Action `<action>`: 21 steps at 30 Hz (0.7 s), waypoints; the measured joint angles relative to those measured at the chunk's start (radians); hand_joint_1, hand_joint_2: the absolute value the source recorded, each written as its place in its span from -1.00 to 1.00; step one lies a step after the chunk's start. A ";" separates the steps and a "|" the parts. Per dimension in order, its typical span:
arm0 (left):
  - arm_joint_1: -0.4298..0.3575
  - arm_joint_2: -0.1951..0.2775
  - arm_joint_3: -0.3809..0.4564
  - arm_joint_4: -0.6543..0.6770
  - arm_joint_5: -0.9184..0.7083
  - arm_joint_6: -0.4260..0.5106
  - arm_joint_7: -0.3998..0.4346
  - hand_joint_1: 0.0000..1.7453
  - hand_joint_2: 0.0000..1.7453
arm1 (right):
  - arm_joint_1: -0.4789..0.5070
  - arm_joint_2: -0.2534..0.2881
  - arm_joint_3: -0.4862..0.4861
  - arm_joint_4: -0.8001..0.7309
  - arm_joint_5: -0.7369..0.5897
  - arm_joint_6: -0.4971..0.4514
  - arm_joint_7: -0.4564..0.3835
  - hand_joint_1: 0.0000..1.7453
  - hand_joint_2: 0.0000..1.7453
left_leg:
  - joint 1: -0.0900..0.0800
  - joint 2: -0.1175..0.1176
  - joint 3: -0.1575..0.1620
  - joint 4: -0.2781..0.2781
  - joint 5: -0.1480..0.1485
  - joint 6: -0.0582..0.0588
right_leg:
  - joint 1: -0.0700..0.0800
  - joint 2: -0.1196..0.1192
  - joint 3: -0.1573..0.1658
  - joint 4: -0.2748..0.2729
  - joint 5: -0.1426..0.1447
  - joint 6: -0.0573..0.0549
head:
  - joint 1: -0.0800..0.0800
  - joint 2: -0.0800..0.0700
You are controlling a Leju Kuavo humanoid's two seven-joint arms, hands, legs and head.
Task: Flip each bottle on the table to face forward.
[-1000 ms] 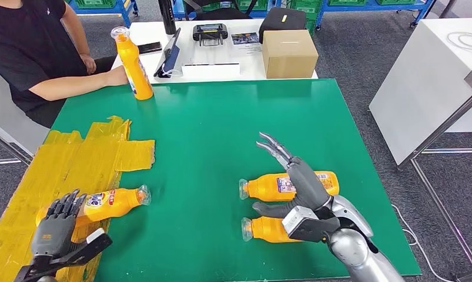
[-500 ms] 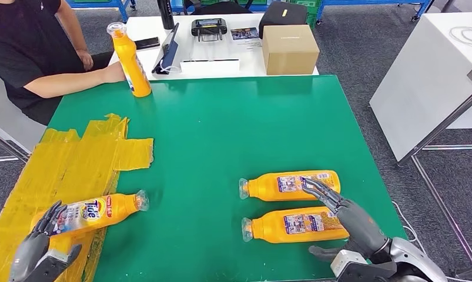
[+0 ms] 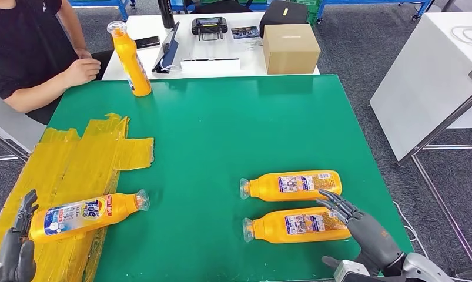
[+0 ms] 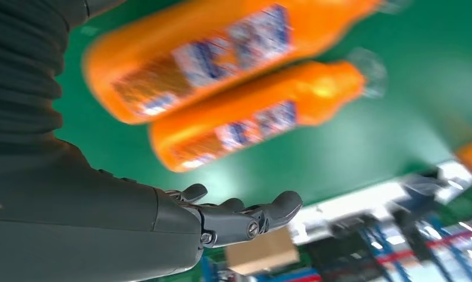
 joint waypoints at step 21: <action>-0.074 -0.067 -0.054 -0.007 -0.020 -0.004 0.004 -1.00 -1.00 | -0.040 -0.174 -0.032 0.141 -0.045 0.153 0.122 -1.00 1.00 | -0.002 0.001 0.000 0.000 0.000 0.002 | -0.002 0.002 -0.001 0.000 0.001 0.002 | 0.000 0.000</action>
